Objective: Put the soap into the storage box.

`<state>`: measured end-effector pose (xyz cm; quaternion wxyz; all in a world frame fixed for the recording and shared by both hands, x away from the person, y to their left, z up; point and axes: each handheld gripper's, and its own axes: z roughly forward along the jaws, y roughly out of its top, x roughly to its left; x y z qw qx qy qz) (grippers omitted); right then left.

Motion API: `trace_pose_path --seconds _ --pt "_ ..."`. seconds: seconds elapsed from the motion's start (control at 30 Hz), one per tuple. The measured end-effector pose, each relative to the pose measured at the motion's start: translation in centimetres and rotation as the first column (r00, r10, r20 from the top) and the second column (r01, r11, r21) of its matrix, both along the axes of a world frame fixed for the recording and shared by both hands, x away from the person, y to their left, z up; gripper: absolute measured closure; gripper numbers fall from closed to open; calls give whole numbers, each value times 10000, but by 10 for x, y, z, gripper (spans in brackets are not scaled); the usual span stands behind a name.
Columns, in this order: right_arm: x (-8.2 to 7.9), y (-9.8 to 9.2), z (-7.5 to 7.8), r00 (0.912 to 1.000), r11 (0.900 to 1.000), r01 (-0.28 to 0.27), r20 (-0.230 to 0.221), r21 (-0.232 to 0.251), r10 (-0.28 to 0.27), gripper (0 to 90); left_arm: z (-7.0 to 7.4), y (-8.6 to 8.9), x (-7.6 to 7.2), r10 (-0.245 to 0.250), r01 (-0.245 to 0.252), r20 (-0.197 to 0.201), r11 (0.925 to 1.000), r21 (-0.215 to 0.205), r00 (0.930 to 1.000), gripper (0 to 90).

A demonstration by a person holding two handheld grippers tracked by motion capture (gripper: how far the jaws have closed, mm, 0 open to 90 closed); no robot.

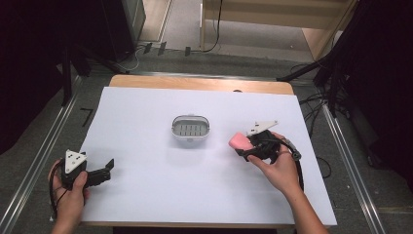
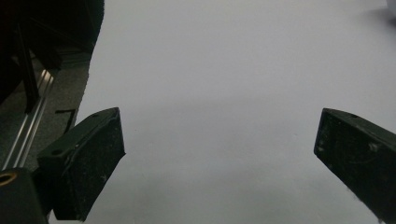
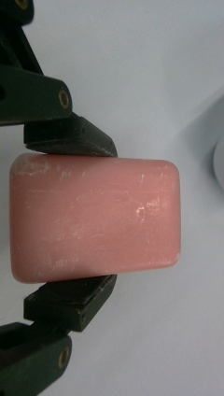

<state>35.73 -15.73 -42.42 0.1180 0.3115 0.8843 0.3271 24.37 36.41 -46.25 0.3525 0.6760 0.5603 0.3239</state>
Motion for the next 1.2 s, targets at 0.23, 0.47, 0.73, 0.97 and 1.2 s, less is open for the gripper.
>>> trace_pose_path --seconds 0.23,0.47,0.73,0.97,1.2 --pt "7 18 9 9960 9965 -835 308 -97 837 385 0 1 0 -41 42 13 10000 -50 10000 22" --pt "18 35 13 9876 9882 -1523 360 -164 1528 385 0 1 0 -84 84 3 9999 -80 10000 22" --pt "27 59 21 9725 9744 -2240 598 -218 2249 385 0 0 0 -62 62 0 10000 -55 10000 22" --pt "35 74 23 9606 9628 -2693 649 -228 2702 385 0 1 -1 -132 133 83 9998 -112 9999 22" --pt "46 88 28 9449 9477 -3192 781 37 3179 385 0 1 -1 -171 171 42 9998 -104 9998 23"
